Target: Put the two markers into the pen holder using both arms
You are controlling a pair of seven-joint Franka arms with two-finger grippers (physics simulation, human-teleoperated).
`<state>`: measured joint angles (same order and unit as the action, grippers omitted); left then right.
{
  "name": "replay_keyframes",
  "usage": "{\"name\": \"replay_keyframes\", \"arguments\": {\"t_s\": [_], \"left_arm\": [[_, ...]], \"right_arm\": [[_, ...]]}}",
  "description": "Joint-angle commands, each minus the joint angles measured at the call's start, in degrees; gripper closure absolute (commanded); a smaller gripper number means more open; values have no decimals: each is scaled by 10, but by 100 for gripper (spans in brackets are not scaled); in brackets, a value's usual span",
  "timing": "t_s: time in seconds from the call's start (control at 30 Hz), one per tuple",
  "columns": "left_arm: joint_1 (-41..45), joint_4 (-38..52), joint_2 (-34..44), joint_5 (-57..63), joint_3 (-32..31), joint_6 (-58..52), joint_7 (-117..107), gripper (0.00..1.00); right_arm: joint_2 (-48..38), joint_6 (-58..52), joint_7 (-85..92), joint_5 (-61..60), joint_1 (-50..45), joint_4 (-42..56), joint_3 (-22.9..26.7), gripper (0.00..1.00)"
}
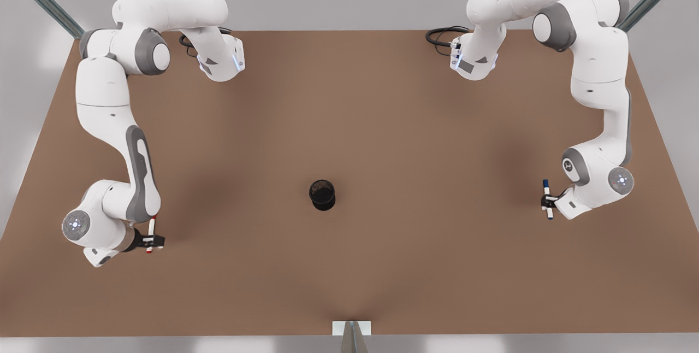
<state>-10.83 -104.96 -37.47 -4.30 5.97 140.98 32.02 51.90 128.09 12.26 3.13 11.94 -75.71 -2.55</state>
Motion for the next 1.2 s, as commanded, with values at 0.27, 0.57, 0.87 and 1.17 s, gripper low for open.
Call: {"name": "replay_keyframes", "arguments": {"t_s": [0.27,0.57,0.87,1.17], "left_arm": [[3,0,-4,0,0,2,50,49],[4,0,-8,-1,0,3,48,58],[4,0,-8,-1,0,2,44,76],[4,36,43,-4,-31,-77,48,79]], "right_arm": [[-2,15,64,30,-1,-19,-2,11],[-14,-38,81,31,24,-17,-1,13],[2,0,73,29,22,-18,-5,31],[5,7,69,31,18,-21,-4,48]]}}
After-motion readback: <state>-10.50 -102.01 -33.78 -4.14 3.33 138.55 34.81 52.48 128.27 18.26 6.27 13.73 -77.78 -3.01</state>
